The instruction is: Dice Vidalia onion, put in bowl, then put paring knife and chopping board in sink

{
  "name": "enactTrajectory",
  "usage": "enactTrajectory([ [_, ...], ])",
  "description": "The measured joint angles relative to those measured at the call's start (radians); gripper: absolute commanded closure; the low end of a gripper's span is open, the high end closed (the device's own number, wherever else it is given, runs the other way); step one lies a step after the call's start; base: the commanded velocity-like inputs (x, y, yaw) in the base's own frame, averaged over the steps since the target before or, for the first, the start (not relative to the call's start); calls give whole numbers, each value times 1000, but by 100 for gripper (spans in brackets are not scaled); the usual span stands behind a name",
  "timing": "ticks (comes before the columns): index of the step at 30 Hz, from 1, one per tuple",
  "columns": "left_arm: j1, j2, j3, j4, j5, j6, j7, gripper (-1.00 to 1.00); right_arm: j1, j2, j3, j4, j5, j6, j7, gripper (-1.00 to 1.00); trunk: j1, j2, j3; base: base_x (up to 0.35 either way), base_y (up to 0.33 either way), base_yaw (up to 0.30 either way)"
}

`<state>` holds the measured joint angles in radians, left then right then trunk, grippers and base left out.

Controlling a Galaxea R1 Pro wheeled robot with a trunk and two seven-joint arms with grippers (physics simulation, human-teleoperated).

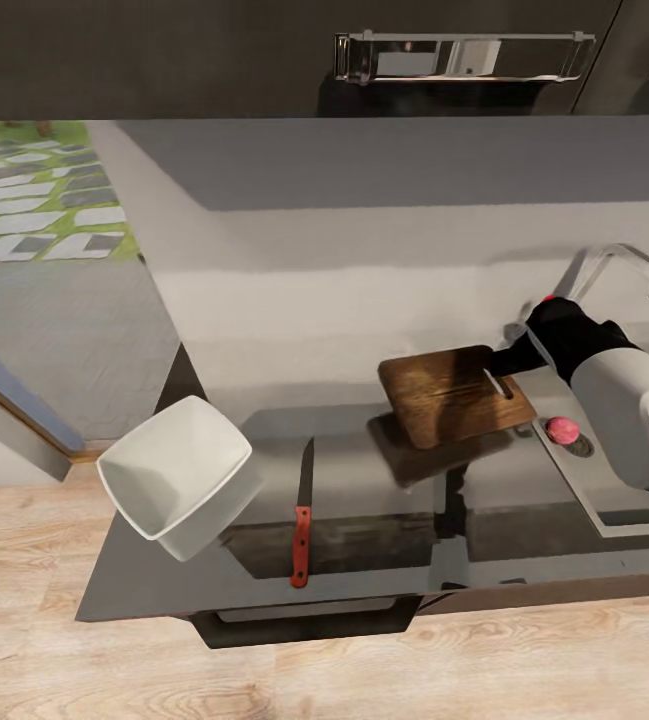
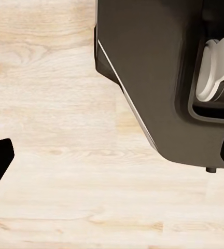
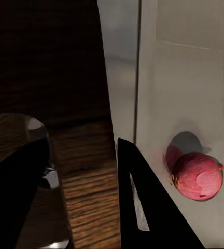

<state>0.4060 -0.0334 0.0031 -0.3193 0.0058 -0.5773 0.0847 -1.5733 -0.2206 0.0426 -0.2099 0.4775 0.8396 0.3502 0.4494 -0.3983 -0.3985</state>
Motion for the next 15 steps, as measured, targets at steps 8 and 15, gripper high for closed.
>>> enactTrajectory([
  [8, 0, 0, 0, 2, 0, 0, 0, -100, 0, 10, -2, -3, -5, 91, -110, 100, 0, 0, 0, 0, 0, 0],
  [15, 0, 0, 0, 9, 0, 0, 0, -100, 0, 28, -12, -1, -6, 116, -161, 100, 0, 0, 0, 0, 33, 0],
])
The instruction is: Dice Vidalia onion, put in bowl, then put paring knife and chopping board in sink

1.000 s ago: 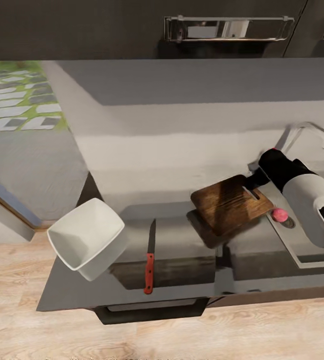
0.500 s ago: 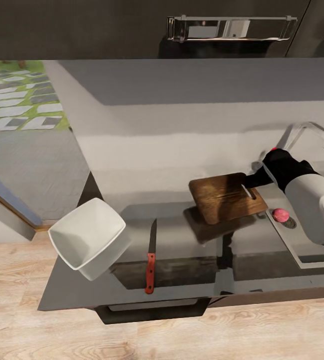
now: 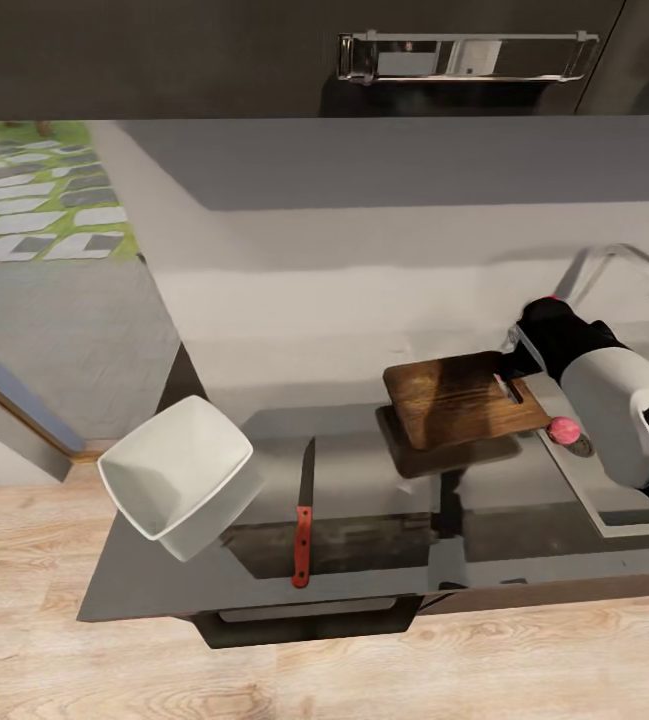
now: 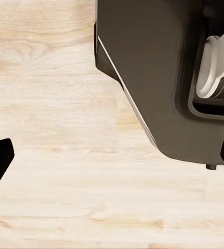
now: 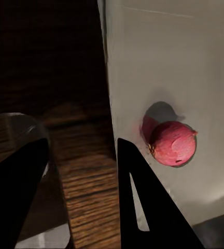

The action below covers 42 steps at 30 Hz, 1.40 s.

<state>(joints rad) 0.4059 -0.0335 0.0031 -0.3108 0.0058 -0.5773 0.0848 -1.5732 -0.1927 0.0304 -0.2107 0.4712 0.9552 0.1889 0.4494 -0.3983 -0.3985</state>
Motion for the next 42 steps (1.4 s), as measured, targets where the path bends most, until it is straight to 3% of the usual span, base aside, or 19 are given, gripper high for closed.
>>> enactTrajectory([
  [2, 0, 0, 0, 1, 0, 0, 0, -100, 0, 0, -28, 0, -5, 4, -1, 100, 0, 0, 0, 0, 161, 0],
  [4, 0, -1, 0, 2, 0, 0, 0, -100, 0, -1, -90, 0, -2, 6, -4, 100, 0, 0, 0, 0, 236, 0],
  [5, 0, -1, 0, 2, 0, 0, 0, -100, 0, -2, -179, 0, -6, 7, -56, 100, 0, 0, 0, 0, 265, 0],
  [8, 0, 0, 0, 2, 0, 0, 0, -100, 0, -1, -201, 3, 13, 6, -146, 100, 0, 0, 0, 0, 272, 0],
  [9, 0, -1, 0, 2, 0, 0, 0, -100, 0, -1, -213, 4, 1, 6, -172, 100, 0, 0, 0, 0, 275, 0],
  [13, 0, -1, 0, 3, 0, 0, 0, -100, 0, -1, -222, 29, 5, 3, -213, 100, 0, 0, 0, 0, 242, 0],
  [20, 0, -2, -1, 11, 0, 0, 0, -100, 0, 0, -225, 38, 2, 4, -224, 100, 0, 0, 0, -39, 32, 0],
  [33, 0, -2, -1, 18, -1, 0, -1, -100, 0, 3, -223, 40, 11, 7, -263, 100, 0, 0, 0, -204, -196, 0],
  [42, 0, -2, -1, 18, -1, 0, 0, -100, 0, 51, -223, 53, 5, 8, -309, 100, 0, 0, 0, -72, -155, 0],
])
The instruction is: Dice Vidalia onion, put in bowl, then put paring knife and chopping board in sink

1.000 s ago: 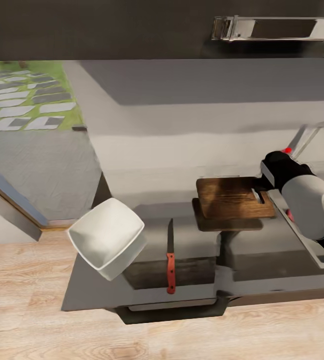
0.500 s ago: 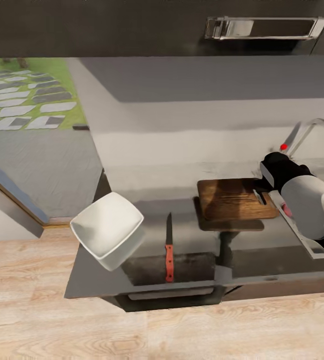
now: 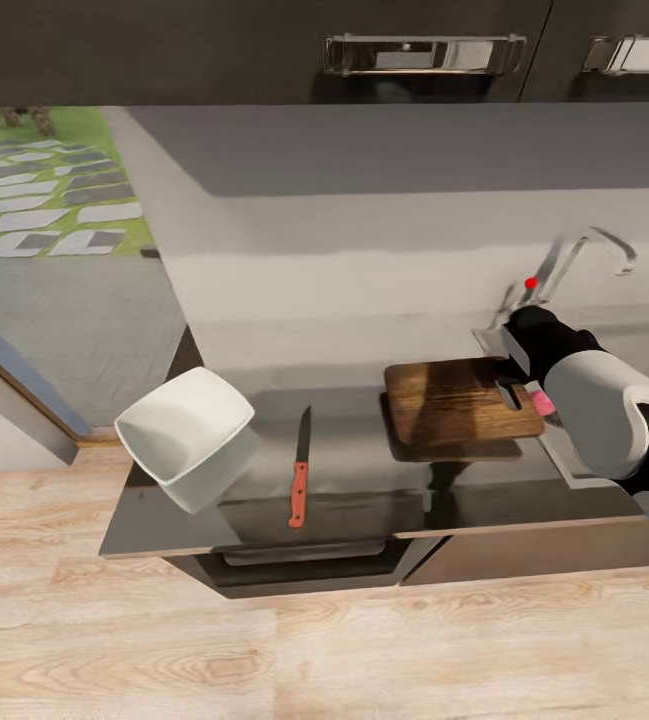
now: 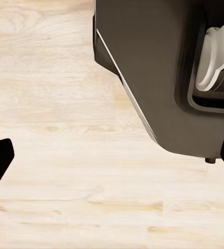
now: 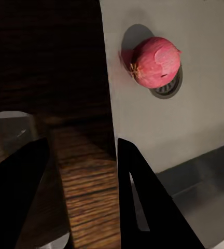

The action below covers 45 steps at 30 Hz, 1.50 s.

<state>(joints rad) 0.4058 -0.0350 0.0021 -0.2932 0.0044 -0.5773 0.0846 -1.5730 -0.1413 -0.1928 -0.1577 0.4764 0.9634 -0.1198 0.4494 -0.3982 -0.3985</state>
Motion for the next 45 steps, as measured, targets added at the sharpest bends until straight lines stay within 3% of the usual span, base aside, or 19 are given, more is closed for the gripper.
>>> enactTrajectory([
  [6, 0, 0, 0, 0, 0, 0, 0, -100, 0, 18, -2, 9, -2, 0, -2, 100, 0, 0, 0, 2, -7, 0],
  [25, 0, 0, 0, 0, 1, 1, 0, -100, 0, 15, -11, 45, 0, -5, 7, 100, 0, 0, 0, 49, 52, 0],
  [36, 0, 0, 0, 1, 1, 2, 0, -100, 0, 14, -24, 70, -74, -8, 8, 100, 0, 0, 0, 0, 0, 0],
  [45, 0, 0, 1, 0, 1, 2, 0, -100, 0, 16, -20, 73, -73, -7, 7, 100, 0, 0, 0, 0, 0, 0],
])
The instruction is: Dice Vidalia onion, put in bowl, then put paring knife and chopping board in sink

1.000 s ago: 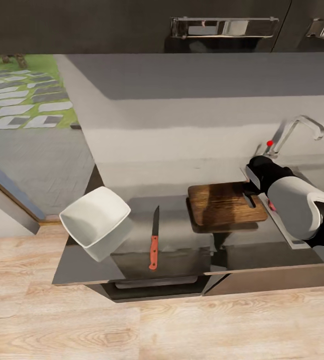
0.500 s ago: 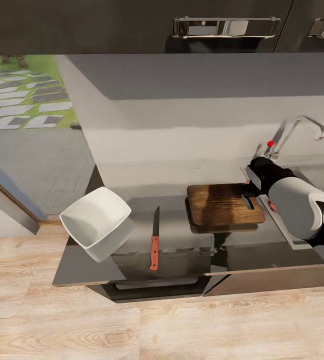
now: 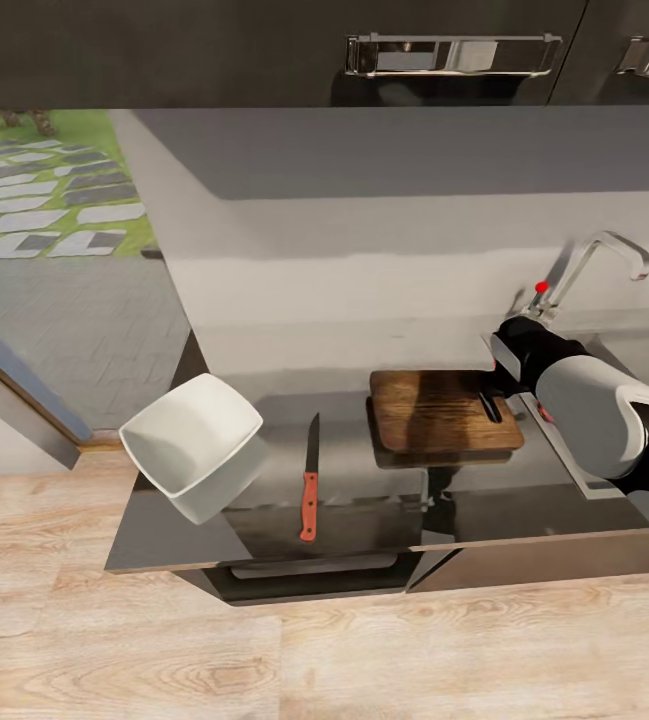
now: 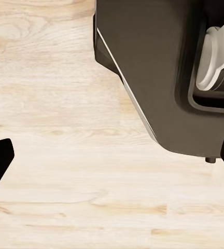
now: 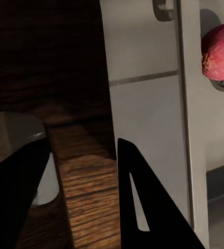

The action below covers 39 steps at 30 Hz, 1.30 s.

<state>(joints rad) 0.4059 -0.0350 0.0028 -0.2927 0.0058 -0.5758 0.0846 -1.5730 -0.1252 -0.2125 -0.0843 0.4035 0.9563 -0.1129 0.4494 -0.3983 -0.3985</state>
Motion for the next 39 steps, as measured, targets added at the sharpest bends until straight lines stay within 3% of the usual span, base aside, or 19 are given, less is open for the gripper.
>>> enactTrajectory([
  [28, 0, 0, 0, 1, 0, 0, 0, -100, 0, 6, 1, 6, -2, 0, -6, 100, 0, 0, 0, 0, 0, 0],
  [29, 0, 0, 0, 1, 0, 0, 0, -100, 0, 7, 1, 6, -2, 0, -6, -100, 0, 0, 0, 0, 0, 0],
  [39, 0, 0, 0, 1, 0, 0, 0, -100, 0, 11, 0, 6, -3, -1, -6, -100, 0, 0, 0, 0, 0, 0],
])
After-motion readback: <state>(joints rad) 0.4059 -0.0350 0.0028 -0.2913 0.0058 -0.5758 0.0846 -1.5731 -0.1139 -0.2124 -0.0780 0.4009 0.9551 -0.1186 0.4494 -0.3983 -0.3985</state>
